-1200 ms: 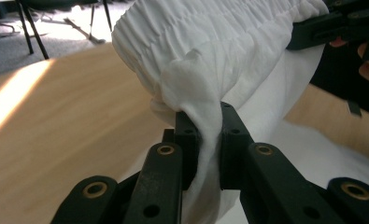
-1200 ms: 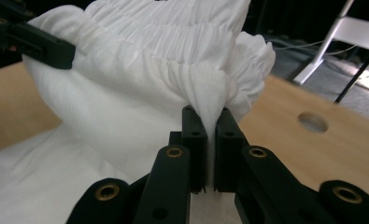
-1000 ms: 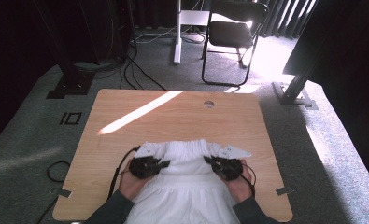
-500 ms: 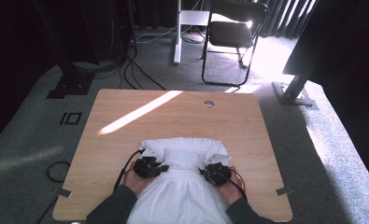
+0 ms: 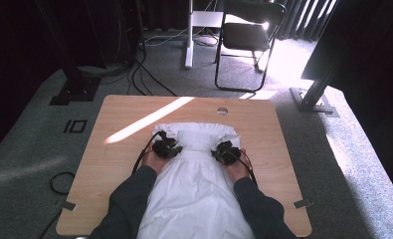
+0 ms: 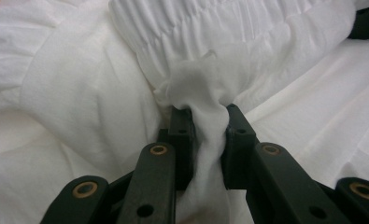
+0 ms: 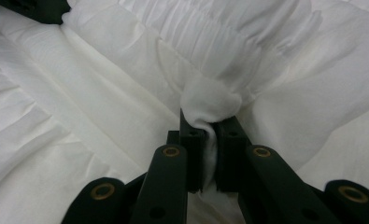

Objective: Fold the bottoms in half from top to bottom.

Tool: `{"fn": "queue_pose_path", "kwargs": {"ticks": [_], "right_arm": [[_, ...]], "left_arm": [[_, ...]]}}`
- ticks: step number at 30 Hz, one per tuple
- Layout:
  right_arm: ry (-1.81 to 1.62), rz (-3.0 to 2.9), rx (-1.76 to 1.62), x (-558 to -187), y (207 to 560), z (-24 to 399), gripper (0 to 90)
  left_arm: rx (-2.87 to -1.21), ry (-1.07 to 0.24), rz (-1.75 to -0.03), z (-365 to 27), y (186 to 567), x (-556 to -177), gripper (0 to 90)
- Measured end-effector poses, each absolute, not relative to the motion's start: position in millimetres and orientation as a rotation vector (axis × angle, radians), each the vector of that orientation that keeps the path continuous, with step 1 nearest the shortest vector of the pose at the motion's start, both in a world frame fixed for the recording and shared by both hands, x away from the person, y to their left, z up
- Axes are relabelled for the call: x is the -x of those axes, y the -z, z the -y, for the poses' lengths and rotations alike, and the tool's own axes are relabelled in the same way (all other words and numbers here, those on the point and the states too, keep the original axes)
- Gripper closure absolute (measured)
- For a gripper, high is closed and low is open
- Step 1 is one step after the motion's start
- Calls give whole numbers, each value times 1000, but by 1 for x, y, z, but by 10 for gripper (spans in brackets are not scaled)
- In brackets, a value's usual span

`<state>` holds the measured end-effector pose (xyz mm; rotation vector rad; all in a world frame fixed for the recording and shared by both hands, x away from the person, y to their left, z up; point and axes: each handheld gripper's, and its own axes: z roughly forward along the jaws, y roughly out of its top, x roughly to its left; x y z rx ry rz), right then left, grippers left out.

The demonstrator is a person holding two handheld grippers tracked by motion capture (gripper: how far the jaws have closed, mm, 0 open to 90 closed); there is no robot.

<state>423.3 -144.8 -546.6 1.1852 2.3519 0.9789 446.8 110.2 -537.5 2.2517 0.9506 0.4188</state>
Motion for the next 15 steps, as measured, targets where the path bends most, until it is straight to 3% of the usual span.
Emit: {"fn": "queue_pose_path", "kwargs": {"ticks": [9, 15], "right_arm": [[-939, -2262, -1228, -460, 547, 137, 836], [-929, -2235, -1268, -468, 546, 132, 852]], "left_arm": [[-2256, -475, -1075, -97, 533, -487, 784], [-2174, -351, -1148, -106, 530, -493, 824]]}}
